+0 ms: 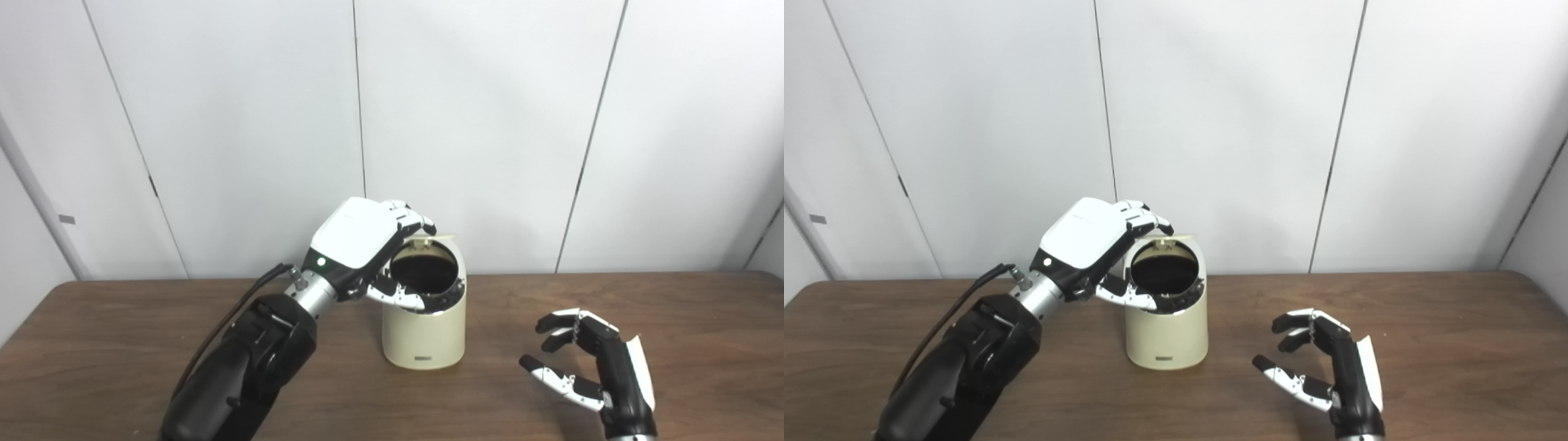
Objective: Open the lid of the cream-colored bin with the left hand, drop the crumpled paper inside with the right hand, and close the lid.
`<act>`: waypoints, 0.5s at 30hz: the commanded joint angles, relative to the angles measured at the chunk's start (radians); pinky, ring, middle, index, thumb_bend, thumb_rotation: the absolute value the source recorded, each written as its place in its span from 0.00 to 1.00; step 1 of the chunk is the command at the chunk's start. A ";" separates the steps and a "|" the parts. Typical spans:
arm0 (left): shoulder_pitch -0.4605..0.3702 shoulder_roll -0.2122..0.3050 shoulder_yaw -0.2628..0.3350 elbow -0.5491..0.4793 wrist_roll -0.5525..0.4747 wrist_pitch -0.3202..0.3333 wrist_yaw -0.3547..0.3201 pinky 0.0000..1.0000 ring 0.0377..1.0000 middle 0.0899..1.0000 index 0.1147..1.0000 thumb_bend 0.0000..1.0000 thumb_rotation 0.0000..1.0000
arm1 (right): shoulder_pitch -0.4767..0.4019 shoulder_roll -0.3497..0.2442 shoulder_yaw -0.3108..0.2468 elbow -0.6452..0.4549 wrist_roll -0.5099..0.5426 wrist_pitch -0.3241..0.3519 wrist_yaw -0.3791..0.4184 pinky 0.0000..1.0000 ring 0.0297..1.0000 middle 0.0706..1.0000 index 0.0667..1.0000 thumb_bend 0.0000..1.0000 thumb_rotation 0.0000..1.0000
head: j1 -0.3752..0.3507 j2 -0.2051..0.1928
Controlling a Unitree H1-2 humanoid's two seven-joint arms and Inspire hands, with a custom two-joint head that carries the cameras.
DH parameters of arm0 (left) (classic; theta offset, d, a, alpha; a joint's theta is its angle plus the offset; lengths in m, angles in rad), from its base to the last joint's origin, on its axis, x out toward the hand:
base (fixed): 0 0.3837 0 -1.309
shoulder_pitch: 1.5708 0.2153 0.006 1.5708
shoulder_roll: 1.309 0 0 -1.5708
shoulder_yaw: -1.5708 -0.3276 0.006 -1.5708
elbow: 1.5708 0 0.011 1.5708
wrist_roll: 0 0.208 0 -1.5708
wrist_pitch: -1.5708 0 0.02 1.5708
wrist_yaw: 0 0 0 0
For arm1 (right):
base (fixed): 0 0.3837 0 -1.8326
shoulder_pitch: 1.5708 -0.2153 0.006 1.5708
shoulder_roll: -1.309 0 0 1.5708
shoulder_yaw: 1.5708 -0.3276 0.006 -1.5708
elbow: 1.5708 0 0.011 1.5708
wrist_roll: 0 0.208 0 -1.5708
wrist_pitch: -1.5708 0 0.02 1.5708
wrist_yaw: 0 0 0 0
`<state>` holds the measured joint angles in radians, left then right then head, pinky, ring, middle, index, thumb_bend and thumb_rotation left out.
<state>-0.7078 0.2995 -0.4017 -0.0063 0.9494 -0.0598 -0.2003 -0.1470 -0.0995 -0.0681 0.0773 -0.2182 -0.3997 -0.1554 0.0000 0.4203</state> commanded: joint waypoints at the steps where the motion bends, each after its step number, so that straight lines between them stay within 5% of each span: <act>1: -0.028 0.013 0.014 -0.039 0.017 0.001 0.005 0.64 0.84 0.74 0.75 0.85 0.55 | -0.015 0.002 0.001 -0.024 0.001 -0.021 -0.007 0.40 0.40 0.50 0.51 0.51 0.00 | 0.000 0.002; 15: -0.007 0.016 0.029 -0.058 0.011 -0.005 -0.029 0.64 0.83 0.73 0.73 0.87 0.52 | -0.016 0.002 0.004 -0.031 0.005 -0.018 -0.003 0.41 0.40 0.50 0.51 0.51 0.00 | -0.001 0.018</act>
<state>-0.6849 0.3042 -0.3878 -0.0361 0.9637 -0.0609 -0.2373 -0.1469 -0.0996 -0.0654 0.0768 -0.2151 -0.3997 -0.1540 -0.0015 0.4372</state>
